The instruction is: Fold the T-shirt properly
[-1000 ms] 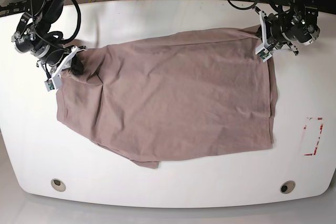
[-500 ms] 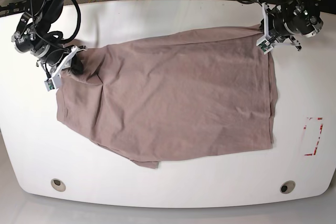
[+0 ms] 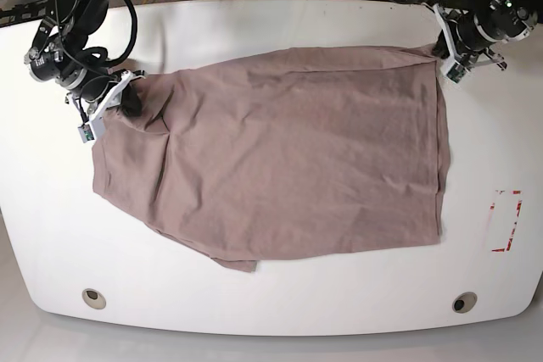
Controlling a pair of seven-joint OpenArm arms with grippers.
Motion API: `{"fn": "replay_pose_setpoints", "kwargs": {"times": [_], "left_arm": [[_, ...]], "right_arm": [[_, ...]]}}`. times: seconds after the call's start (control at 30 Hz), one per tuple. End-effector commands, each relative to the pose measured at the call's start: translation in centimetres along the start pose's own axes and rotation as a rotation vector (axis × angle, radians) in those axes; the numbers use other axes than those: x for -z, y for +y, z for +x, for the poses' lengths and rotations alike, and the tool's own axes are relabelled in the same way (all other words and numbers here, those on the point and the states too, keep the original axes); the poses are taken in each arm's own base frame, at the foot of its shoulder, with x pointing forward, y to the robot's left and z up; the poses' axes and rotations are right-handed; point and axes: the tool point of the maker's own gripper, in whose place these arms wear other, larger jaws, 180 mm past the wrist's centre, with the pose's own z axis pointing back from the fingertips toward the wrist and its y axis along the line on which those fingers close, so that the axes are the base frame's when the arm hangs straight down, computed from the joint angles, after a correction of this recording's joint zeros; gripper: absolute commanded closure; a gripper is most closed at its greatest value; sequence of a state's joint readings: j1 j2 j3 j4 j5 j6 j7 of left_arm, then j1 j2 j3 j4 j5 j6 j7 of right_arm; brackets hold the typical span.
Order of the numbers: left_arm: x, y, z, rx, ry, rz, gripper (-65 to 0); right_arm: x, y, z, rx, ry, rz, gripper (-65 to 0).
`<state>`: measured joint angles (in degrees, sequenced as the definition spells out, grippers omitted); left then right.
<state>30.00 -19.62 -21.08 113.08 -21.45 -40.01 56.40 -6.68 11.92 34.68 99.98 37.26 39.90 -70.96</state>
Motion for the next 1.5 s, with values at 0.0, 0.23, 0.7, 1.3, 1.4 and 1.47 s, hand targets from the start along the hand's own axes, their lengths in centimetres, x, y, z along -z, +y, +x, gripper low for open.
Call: {"fn": "replay_pose_setpoints", "kwargs": {"times": [0.0,0.23,0.7,1.3,1.4,1.47], "left_arm": [[-1.0,1.7,1.0,-0.065,-0.071,0.075,-0.3],[-1.9,6.1,6.2,-0.104,-0.226,0.203,-0.1],[-6.5,14.3,21.3,0.028,-0.413,0.514,-0.1],[-13.8,21.2,31.4,0.008,-0.574,0.675,-0.4],[-16.8,21.5,31.7,0.030,-0.617,0.748,-0.4],[-19.8,21.8,32.6,0.052,-0.663,0.810,-0.4]], "right_arm": [[-1.3,0.3,0.0,-0.029,-0.023,-0.011,0.0],[-3.0,1.6,0.5,-0.105,-0.047,-0.043,0.0],[-0.9,-4.7,12.7,-0.072,-0.203,-0.106,0.0],[-6.8,-7.1,35.2,-0.172,-0.402,-0.059,0.0],[-9.5,-6.1,38.7,-0.248,-0.441,-0.089,0.0],[-11.4,-5.1,40.9,-0.308,-0.463,-0.112,0.0]]}}
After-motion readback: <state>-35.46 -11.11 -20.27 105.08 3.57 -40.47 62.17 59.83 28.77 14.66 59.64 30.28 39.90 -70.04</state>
